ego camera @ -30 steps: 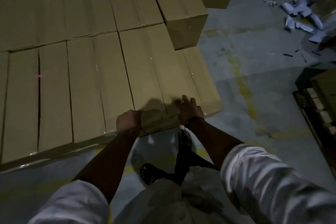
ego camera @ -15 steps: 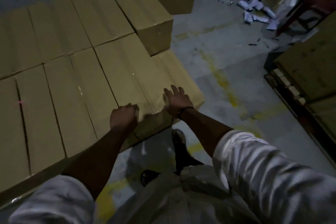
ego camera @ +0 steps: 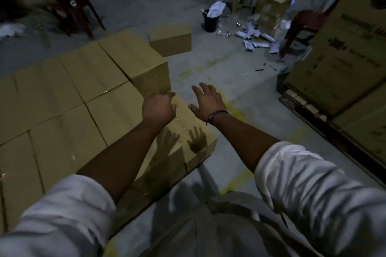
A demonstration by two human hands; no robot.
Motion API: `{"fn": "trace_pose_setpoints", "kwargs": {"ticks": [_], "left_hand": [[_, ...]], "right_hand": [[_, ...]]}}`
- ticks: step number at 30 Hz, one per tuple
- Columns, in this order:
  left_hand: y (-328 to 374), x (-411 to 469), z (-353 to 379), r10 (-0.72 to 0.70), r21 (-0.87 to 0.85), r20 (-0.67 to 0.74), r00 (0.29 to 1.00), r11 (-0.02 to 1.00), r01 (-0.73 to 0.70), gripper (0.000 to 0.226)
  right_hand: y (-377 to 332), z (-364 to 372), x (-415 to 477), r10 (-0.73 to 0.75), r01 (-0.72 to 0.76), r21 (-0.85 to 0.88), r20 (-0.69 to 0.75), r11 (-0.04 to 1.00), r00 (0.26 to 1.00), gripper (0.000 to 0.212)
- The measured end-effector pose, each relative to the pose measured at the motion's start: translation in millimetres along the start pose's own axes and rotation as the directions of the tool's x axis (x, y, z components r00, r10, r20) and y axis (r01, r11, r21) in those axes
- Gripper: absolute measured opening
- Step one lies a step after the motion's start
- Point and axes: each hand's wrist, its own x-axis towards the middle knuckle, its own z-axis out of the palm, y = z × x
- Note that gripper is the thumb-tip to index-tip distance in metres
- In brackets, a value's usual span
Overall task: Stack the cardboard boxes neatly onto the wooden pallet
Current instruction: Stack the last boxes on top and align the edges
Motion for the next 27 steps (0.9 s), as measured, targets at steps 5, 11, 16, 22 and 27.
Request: {"fn": "trace_pose_setpoints", "kwargs": {"ticks": [5, 11, 16, 22, 27], "left_hand": [[59, 65, 11, 0.03, -0.057, -0.005, 1.0, 0.998, -0.03, 0.044], [128, 144, 39, 0.013, -0.073, 0.006, 1.0, 0.997, -0.012, 0.045], [164, 195, 55, -0.036, -0.073, 0.041, 0.998, 0.997, 0.039, 0.046], [170, 264, 76, -0.089, -0.092, 0.099, 0.991, 0.991, 0.098, 0.045], [151, 351, 99, -0.198, -0.132, 0.085, 0.976, 0.969, 0.208, 0.045]], "right_hand": [[75, -28, 28, 0.041, -0.041, 0.024, -0.035, 0.999, 0.999, 0.072], [177, -58, 66, 0.053, -0.053, -0.003, -0.016, 0.999, 0.998, 0.072], [235, -85, 103, 0.02, -0.02, -0.012, 0.005, 1.0, 1.0, 0.071], [275, -89, 173, 0.001, -0.003, 0.055, 0.031, 0.998, 1.0, 0.07], [313, -84, 261, -0.086, 0.084, 0.03, 0.081, 0.996, 0.993, 0.07]]}}
